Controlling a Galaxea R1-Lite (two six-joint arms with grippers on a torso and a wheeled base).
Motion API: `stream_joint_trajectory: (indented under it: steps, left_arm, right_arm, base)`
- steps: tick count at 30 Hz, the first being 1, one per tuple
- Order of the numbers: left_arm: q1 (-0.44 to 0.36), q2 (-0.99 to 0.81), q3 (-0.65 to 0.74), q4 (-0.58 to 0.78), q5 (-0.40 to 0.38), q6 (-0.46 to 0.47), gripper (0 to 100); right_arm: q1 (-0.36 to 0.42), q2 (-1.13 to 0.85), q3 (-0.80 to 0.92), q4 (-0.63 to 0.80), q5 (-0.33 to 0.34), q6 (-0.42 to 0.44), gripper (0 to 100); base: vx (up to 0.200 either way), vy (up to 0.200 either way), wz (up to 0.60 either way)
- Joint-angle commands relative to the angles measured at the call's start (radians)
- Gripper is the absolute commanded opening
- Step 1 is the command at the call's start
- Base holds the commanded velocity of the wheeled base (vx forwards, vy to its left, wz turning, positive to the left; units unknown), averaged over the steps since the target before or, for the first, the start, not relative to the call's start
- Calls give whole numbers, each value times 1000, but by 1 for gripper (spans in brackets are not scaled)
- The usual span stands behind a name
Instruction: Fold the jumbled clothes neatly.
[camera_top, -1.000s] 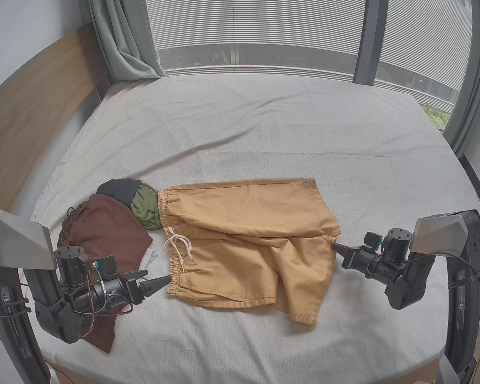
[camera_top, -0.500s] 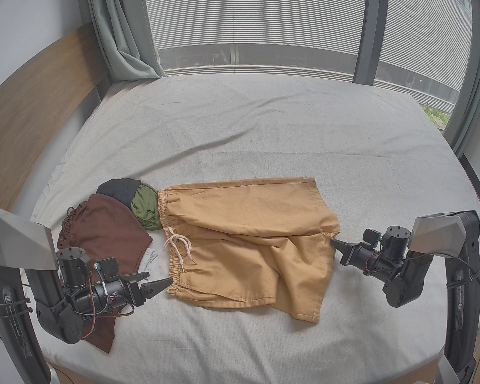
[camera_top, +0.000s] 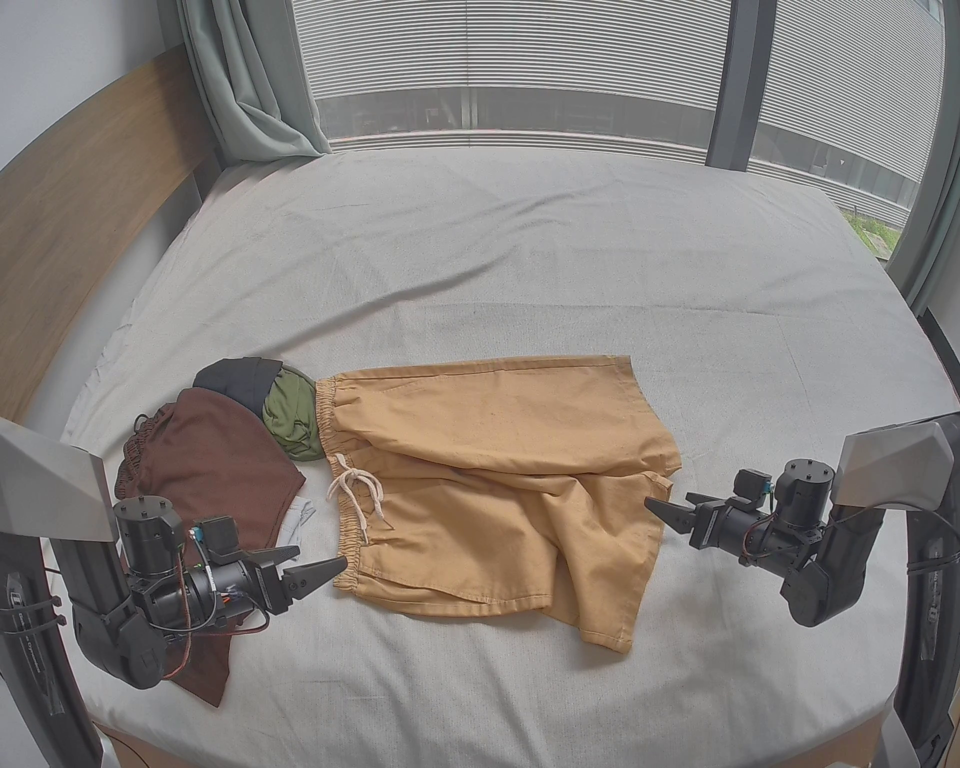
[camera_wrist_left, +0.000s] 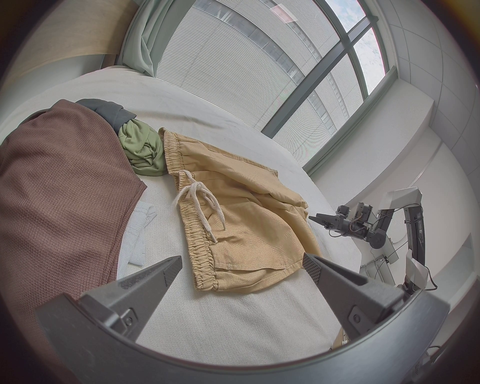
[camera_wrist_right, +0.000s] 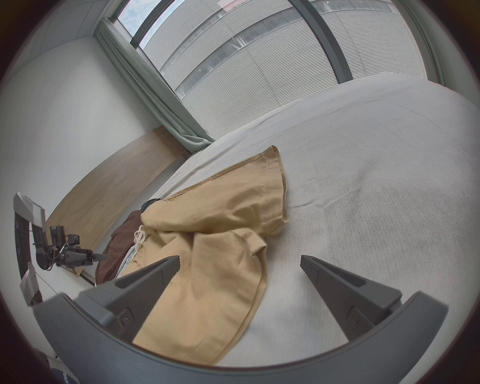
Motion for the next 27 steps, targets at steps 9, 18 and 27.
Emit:
stream_joint_trajectory:
  steps: [9,18,27]
  left_arm:
    - [-28,39,-2,0,3,-4,100]
    - [-47,115,-21,0,8,-6,100]
    - [-51,188,-68,0,64,-11,100]
  right_arm:
    - [62,-131,233,3,78,-74,100]
    - [65,-131,224,2,78,-75,100]
    - [65,-131,215,2,78,-74,100]
  base:
    - [0,0,0]
    - [0,0,0]
    - [0,0,0]
